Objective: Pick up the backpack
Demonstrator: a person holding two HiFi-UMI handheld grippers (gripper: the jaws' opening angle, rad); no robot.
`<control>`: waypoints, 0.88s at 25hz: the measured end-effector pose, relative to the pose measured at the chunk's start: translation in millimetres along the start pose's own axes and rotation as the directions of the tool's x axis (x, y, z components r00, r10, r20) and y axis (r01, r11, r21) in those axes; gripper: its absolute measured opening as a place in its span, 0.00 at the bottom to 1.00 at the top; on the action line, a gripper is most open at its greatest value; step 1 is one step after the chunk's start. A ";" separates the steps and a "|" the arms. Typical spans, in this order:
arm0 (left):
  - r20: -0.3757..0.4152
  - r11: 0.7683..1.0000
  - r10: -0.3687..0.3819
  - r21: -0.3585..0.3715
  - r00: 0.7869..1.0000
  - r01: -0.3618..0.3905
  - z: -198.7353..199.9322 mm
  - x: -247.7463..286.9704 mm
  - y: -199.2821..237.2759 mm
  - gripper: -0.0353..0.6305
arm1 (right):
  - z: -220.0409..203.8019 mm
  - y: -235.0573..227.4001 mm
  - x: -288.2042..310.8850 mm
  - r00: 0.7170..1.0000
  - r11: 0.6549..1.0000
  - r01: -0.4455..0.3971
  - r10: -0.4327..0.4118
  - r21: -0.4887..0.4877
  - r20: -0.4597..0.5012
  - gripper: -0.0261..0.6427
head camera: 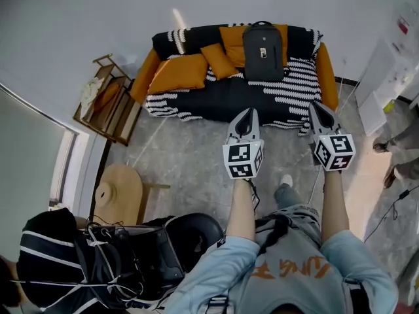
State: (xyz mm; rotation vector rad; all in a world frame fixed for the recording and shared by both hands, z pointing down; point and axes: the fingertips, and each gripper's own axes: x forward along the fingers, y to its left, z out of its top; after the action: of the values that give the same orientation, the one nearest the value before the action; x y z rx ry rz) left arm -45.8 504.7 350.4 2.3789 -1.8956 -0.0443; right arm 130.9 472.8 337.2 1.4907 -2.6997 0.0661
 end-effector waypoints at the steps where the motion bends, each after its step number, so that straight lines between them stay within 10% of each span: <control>1: 0.001 1.000 0.009 -0.003 1.000 -0.009 -1.1 4.4 5.8 0.09 | -0.6 -2.8 7.5 1.000 1.000 -0.002 0.002 0.005 0.004 0.08; 22: -0.026 0.982 0.170 -0.078 0.985 -0.172 -4.7 294.6 104.9 0.09 | -6.2 -161.2 312.3 0.988 0.983 -0.152 0.155 0.100 -0.025 0.08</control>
State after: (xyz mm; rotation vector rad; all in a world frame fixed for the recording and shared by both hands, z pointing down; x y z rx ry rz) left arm -81.0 195.1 376.6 2.1501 -2.0405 -0.0816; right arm 101.5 123.7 367.0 1.2880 -2.8179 0.2304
